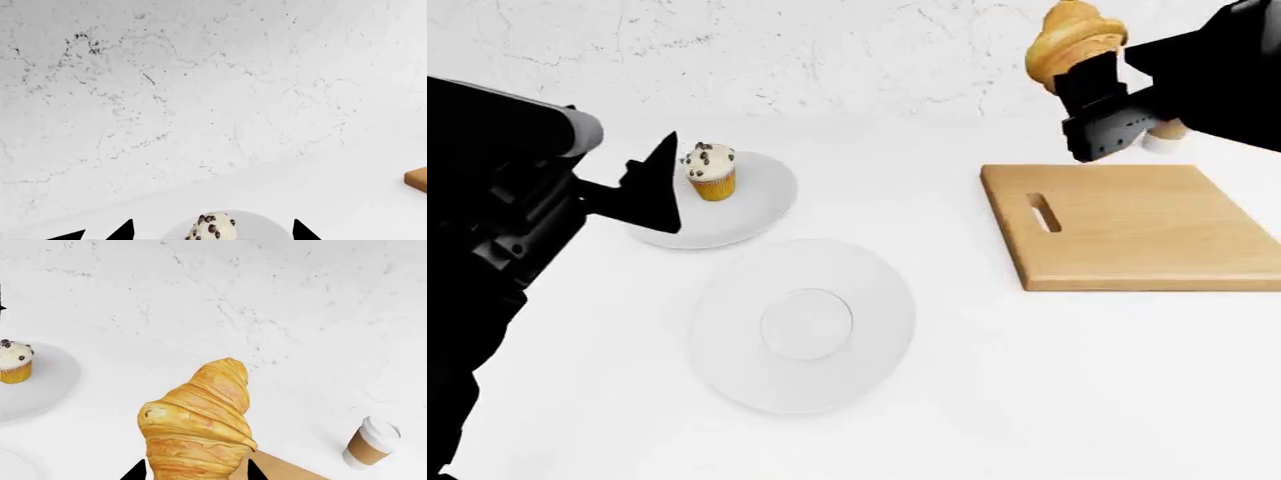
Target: From the different types of pastries on the counter, select a croissant and place it on the cutting board. Then retrieve a jar of jam from the cabinet and place it alongside the croissant on the cutting board.
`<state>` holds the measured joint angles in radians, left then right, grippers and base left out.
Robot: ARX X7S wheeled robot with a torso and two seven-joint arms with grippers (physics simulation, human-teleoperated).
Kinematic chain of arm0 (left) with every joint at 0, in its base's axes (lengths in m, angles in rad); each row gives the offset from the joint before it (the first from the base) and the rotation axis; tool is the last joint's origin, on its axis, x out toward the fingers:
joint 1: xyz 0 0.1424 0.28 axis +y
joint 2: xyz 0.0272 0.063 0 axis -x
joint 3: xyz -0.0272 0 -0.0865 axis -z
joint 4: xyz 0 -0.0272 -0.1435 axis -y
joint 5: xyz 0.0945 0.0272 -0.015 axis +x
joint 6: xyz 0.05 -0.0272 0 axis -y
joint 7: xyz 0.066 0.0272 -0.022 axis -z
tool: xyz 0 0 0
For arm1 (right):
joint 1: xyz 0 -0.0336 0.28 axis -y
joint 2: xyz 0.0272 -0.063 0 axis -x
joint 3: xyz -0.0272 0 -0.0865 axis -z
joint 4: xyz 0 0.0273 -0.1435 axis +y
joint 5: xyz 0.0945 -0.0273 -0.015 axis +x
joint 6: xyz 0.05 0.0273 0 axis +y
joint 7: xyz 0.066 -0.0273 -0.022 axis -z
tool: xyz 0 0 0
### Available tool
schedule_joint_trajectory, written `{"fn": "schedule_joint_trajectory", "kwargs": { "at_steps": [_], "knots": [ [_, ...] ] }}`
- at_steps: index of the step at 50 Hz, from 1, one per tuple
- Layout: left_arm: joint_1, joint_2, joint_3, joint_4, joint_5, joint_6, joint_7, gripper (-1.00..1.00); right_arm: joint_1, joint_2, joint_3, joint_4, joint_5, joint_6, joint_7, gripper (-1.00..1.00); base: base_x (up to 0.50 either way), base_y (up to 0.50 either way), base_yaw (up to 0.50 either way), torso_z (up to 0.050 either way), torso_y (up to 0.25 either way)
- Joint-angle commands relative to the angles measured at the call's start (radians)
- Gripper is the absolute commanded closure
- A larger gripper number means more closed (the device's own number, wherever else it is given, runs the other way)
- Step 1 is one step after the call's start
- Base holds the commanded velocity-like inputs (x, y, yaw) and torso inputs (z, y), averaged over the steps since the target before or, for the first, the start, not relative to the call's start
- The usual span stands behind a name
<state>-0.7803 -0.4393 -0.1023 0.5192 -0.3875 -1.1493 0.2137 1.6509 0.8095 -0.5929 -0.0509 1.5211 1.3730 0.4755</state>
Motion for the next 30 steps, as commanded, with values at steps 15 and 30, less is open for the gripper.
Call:
{"fn": "schedule_joint_trajectory", "kwargs": {
  "at_steps": [15, 30],
  "knots": [
    [-0.004, -0.005, 0.004, 0.016, -0.009, -0.017, -0.014, -1.00, -0.105, 0.021, -0.035, 0.209, -0.138, -0.123, 0.015, 1.00, 0.00, 0.00, 0.00, 0.000, 0.000],
    [-0.009, 0.001, 0.027, 0.003, -0.004, 0.001, -0.021, -1.00, -0.163, 0.030, -0.038, 0.262, -0.150, -0.164, -0.009, 1.00, 0.00, 0.00, 0.00, 0.000, 0.000]
  ]
}}
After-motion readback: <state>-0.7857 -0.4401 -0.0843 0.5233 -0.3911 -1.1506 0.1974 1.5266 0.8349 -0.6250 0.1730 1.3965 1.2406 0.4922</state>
